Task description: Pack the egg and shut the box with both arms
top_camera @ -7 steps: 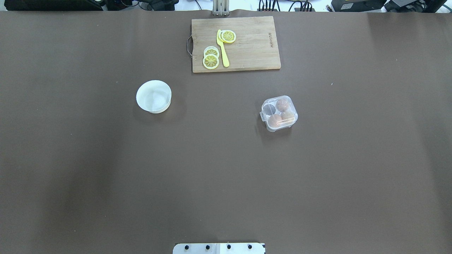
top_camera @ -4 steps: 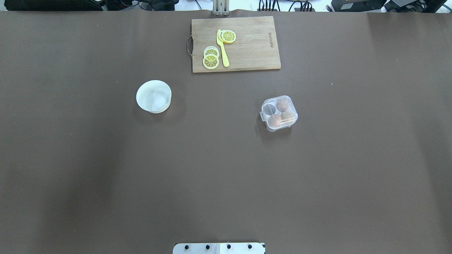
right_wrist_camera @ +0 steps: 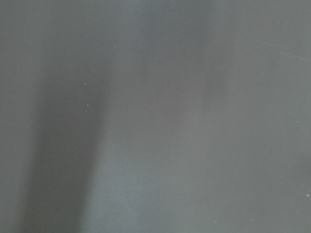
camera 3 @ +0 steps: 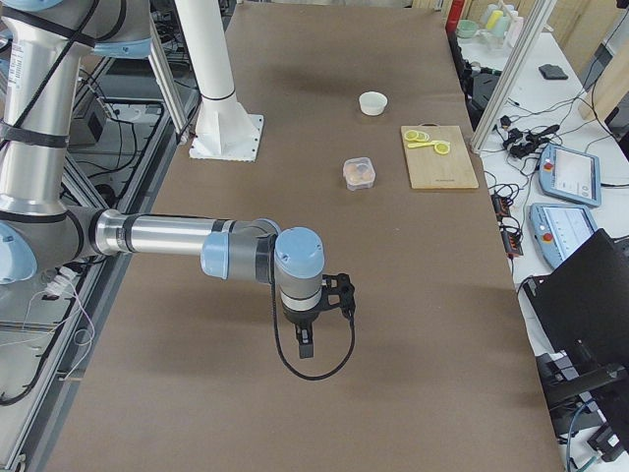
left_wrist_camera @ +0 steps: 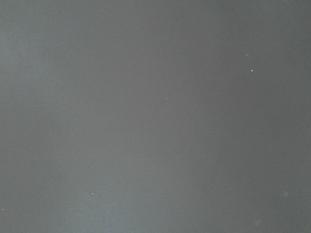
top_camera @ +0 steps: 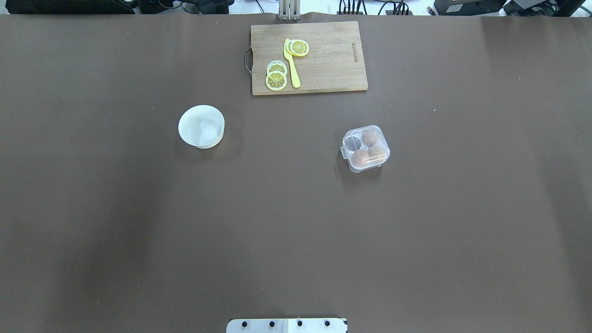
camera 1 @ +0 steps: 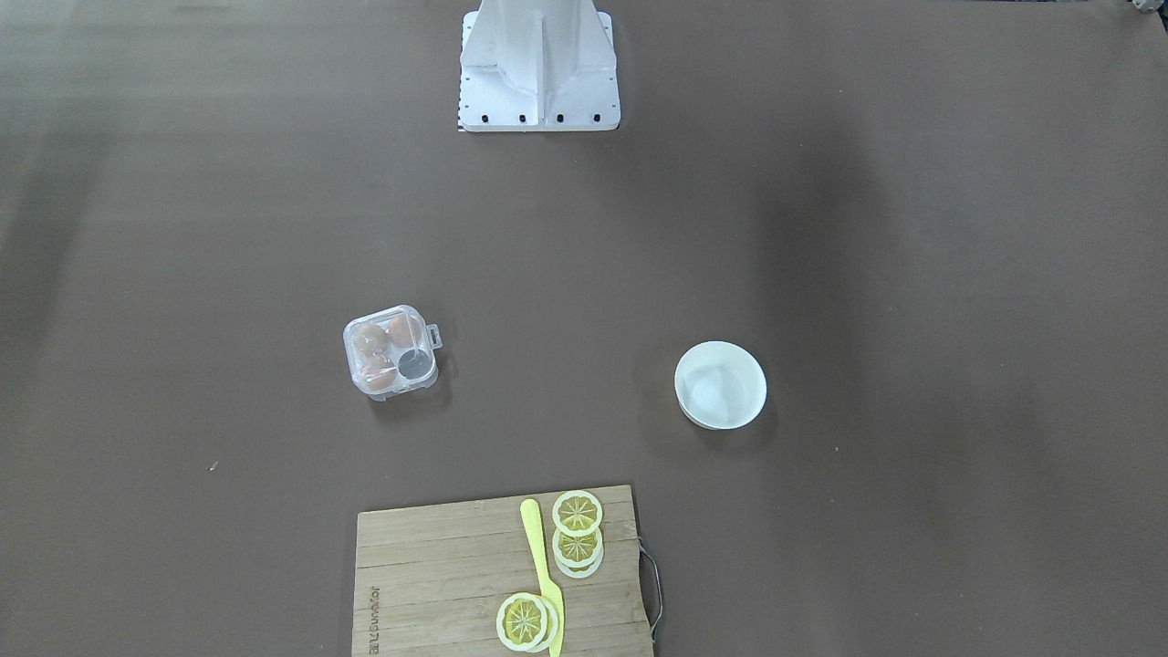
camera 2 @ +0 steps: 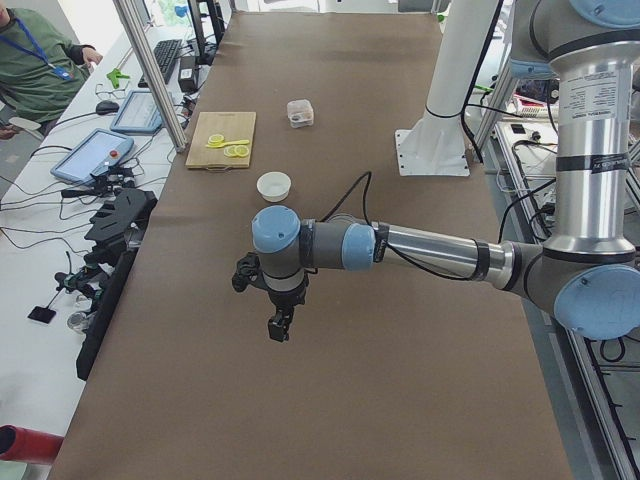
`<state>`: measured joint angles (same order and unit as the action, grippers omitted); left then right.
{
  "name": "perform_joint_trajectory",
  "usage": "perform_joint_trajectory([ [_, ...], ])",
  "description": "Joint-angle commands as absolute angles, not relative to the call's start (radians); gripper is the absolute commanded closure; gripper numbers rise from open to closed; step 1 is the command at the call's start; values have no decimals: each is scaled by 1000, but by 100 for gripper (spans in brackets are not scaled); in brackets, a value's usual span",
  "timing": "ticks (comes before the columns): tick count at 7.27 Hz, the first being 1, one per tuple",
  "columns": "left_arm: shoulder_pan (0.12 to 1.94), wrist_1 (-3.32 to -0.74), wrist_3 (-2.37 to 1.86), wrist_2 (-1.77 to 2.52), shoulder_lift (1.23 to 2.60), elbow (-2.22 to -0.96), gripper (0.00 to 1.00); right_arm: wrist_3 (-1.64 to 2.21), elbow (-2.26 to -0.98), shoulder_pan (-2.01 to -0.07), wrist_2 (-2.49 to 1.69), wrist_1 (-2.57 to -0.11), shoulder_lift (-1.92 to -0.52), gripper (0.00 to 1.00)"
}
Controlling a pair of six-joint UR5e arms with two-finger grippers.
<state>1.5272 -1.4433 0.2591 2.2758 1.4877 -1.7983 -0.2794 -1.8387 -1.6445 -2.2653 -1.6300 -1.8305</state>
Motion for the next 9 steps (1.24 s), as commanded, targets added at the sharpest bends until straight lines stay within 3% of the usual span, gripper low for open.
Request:
perform_joint_trajectory([
  [1, 1528, -1457, 259, 2276, 1467, -1804, 2, -278, -1836, -1644, -2269, -1632, -1833, 0],
  [9, 1526, -1468, 259, 2287, 1468, -1812, 2, -287, -1844, -1647, -2253, -1634, -1864, 0],
])
